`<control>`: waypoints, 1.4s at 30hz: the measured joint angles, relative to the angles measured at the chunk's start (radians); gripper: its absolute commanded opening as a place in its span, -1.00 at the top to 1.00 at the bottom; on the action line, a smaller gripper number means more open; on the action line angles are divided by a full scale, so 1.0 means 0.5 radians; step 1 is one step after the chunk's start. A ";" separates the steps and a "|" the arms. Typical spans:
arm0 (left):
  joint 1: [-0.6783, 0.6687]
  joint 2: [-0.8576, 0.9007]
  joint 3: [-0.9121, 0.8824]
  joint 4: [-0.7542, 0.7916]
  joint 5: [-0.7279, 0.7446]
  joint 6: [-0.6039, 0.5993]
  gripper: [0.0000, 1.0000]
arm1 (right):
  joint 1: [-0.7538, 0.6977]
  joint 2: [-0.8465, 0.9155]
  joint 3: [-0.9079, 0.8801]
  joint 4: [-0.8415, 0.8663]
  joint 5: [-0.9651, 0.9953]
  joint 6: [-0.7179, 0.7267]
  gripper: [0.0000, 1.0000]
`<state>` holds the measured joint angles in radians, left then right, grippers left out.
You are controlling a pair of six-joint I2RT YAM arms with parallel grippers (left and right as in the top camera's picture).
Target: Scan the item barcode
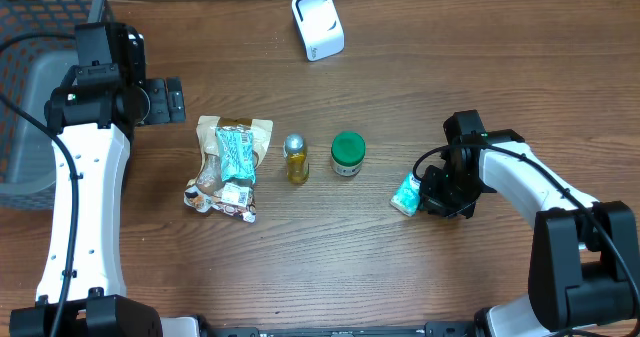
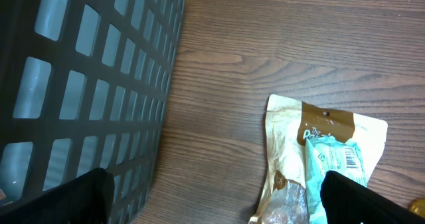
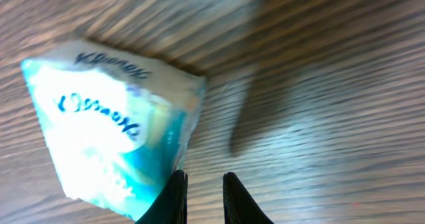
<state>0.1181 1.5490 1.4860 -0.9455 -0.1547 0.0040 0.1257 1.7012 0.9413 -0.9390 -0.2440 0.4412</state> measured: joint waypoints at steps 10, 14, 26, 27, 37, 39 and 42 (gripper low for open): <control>0.000 0.000 0.000 0.000 0.000 0.000 -0.99 | 0.000 0.000 0.000 -0.013 -0.201 -0.005 0.35; 0.000 0.000 0.000 0.000 0.000 0.000 -1.00 | 0.001 0.000 0.000 -0.006 -0.224 -0.001 0.21; 0.000 0.000 0.000 0.000 0.000 0.000 -0.99 | 0.001 0.000 0.000 0.082 -0.238 0.005 0.22; 0.000 0.000 0.000 -0.001 0.000 0.000 -0.99 | 0.001 0.000 0.000 0.062 -0.239 0.006 0.21; 0.000 0.000 0.000 0.000 0.000 0.000 -0.99 | 0.000 0.000 -0.001 -0.031 -0.285 0.070 0.53; 0.000 0.000 0.000 0.000 0.000 0.000 -0.99 | 0.000 0.000 -0.001 -0.029 -0.313 0.077 0.54; 0.000 0.000 0.000 0.000 0.000 0.000 -0.99 | 0.000 0.000 -0.001 -0.024 -0.391 0.090 0.53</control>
<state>0.1181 1.5490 1.4860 -0.9455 -0.1547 0.0040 0.1257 1.7012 0.9409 -0.9508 -0.4393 0.4862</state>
